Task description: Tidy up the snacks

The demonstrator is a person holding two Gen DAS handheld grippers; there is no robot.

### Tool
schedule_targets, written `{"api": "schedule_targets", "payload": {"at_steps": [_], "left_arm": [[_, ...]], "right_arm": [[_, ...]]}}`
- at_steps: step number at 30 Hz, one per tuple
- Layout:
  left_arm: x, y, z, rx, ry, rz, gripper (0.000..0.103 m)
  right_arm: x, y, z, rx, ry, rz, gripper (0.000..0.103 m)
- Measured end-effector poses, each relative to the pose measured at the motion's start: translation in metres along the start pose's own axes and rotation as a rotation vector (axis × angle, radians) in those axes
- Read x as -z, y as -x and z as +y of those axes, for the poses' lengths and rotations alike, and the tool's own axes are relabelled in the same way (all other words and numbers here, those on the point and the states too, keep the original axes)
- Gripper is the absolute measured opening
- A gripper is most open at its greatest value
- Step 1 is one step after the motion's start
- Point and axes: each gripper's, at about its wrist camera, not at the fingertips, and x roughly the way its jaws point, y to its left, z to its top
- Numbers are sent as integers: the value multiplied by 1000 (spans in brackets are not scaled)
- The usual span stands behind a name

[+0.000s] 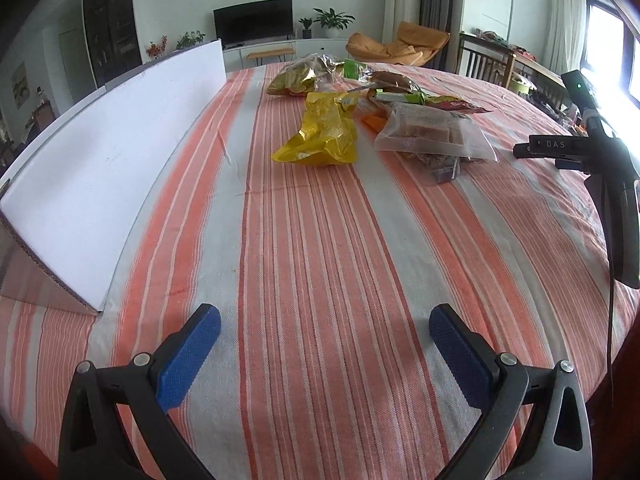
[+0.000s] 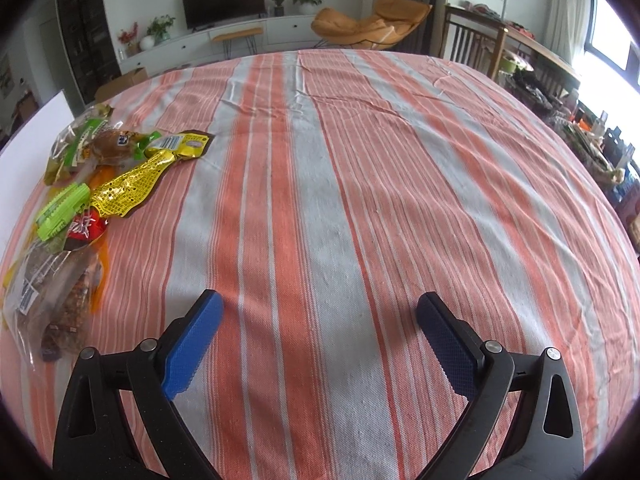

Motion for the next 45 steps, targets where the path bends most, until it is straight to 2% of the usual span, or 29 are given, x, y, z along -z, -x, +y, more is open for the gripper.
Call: {"api": "schedule_targets", "payload": {"at_steps": [45], "left_arm": [[-1, -2, 0, 3, -1, -7, 103]], "right_arm": [[0, 0, 1, -2, 1, 0, 99]]}}
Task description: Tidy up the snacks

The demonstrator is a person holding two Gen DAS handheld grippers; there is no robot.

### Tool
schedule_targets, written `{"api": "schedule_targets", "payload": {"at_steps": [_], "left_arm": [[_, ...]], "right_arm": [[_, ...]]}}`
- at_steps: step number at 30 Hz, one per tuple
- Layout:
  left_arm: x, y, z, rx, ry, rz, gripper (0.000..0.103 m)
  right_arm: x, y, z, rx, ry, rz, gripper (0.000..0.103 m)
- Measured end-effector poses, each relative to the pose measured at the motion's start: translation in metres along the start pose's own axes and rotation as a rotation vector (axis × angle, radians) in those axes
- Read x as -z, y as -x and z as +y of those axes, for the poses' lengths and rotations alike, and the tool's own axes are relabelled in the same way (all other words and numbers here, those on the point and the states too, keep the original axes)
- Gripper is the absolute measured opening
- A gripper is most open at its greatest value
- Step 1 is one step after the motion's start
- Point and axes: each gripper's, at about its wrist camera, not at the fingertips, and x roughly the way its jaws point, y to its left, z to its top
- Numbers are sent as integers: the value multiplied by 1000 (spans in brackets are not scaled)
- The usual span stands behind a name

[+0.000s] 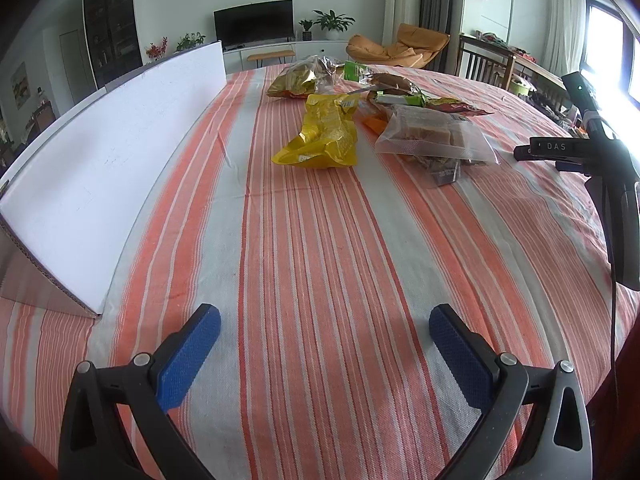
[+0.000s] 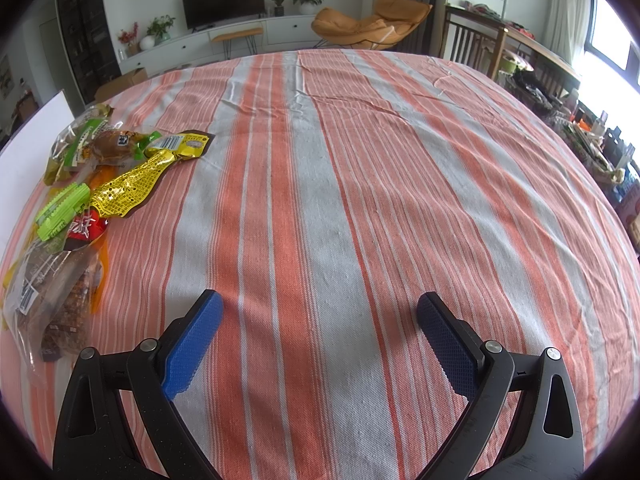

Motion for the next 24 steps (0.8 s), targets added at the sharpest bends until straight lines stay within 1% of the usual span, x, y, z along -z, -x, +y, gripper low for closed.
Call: {"api": "schedule_targets", "payload": {"at_steps": [24], "left_arm": [[1, 1, 1, 1, 0, -1, 103]], "right_arm": [[0, 0, 0, 0, 0, 0, 99]]}}
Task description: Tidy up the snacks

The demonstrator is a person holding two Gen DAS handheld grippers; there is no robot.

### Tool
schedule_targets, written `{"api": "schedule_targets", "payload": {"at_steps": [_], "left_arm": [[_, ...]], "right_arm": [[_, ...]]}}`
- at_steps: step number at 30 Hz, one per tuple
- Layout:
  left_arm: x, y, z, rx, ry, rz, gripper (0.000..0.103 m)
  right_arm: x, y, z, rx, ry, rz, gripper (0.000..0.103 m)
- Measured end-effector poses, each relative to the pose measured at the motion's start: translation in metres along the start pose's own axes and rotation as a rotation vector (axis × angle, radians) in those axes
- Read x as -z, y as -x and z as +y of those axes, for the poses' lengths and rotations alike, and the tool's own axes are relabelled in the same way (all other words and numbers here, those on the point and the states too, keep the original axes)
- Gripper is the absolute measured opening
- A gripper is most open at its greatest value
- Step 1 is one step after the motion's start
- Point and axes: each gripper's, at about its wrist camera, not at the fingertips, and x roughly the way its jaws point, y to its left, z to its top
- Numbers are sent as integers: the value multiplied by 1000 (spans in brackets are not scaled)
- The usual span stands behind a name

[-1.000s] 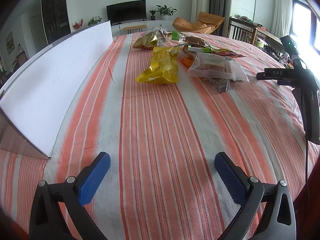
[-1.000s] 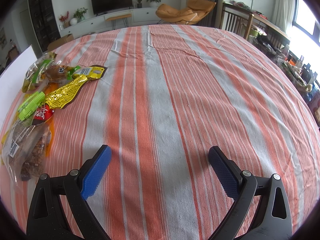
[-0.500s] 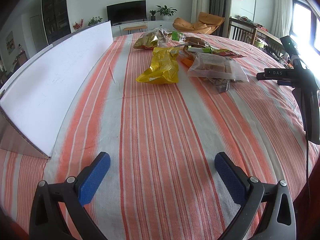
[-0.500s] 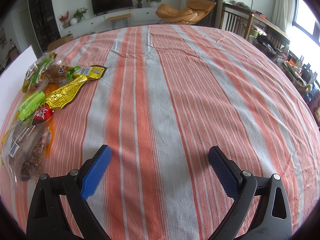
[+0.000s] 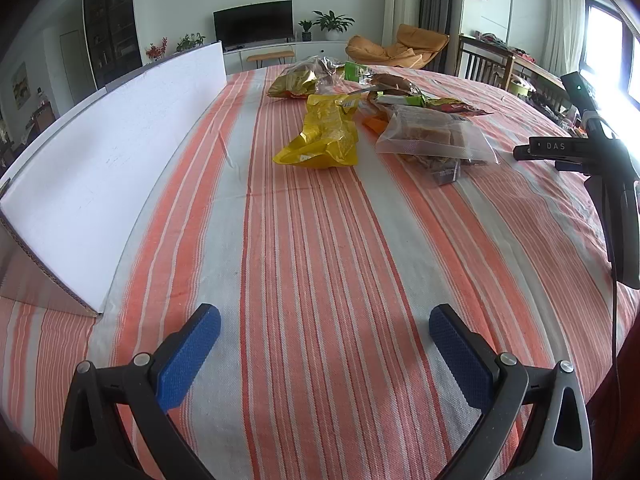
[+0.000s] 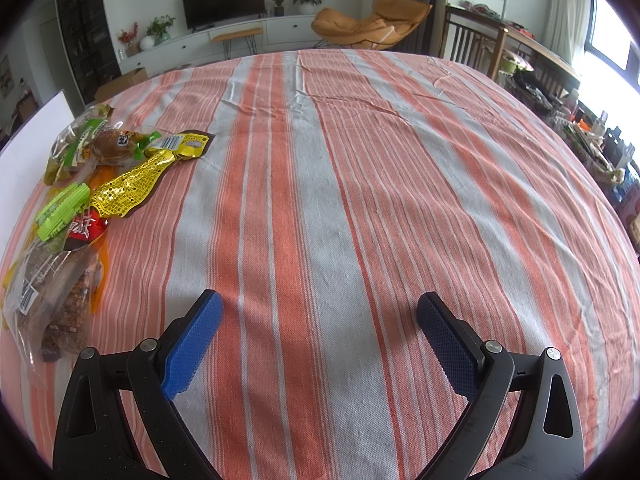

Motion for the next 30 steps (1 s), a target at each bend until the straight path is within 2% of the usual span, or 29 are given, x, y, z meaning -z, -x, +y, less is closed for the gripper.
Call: {"api": "schedule_targets", "payload": {"at_steps": [30], "left_arm": [[1, 0, 1, -2, 4, -1, 103]], "right_arm": [[0, 0, 0, 0, 0, 0, 99]]}}
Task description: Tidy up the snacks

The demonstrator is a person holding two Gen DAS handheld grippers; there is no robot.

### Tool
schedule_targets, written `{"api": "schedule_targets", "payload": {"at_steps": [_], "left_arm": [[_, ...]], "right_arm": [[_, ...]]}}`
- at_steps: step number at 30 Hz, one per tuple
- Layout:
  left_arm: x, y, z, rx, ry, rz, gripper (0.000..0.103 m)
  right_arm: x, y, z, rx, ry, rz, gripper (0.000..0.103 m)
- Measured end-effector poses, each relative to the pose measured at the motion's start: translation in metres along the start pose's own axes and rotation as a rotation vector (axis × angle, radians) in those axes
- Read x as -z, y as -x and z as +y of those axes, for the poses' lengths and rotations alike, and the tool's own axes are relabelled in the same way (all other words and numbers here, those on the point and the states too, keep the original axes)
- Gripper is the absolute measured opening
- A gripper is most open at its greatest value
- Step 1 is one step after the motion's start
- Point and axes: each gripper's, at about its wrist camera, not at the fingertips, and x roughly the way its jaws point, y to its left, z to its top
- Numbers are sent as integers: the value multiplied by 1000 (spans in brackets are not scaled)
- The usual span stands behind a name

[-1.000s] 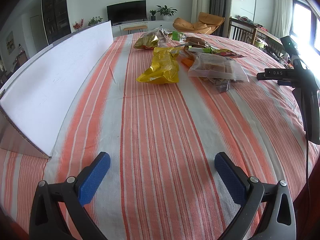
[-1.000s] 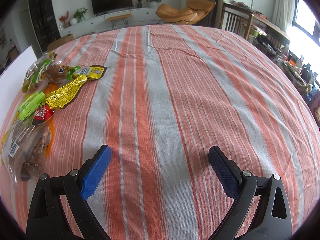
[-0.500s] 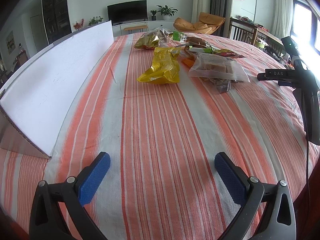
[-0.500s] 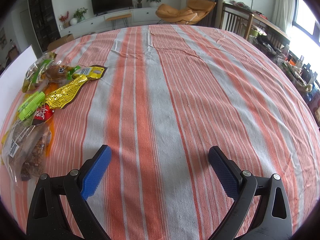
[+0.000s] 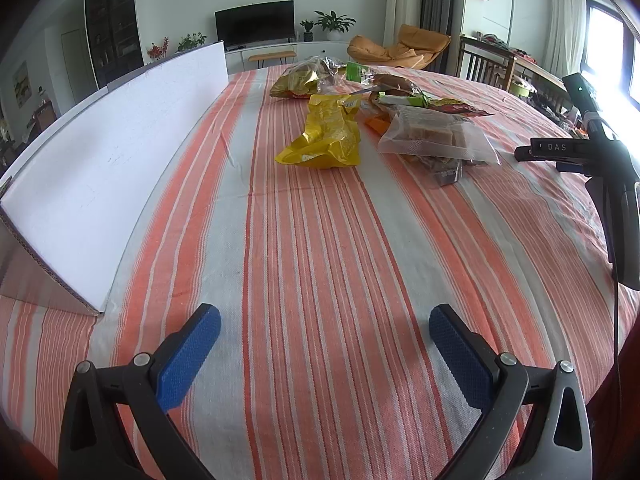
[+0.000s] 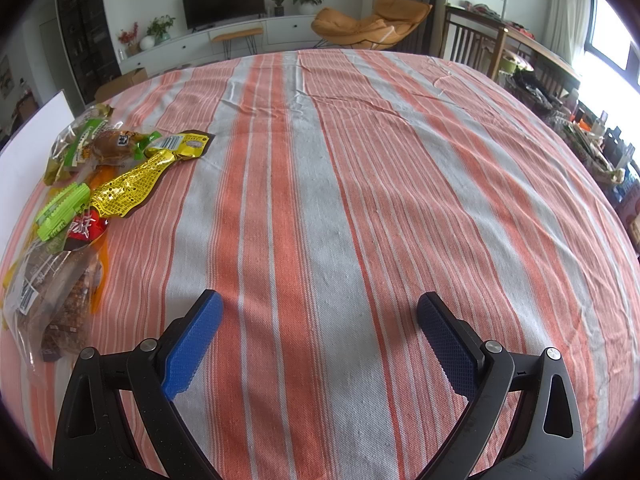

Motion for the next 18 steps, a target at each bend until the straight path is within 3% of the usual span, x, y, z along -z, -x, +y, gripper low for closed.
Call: {"api": "schedule_targets", "payload": {"at_steps": [18], "left_arm": [[-1, -2, 0, -2, 3, 0, 103]], "right_arm": [[0, 0, -1, 0, 0, 0, 99]]}}
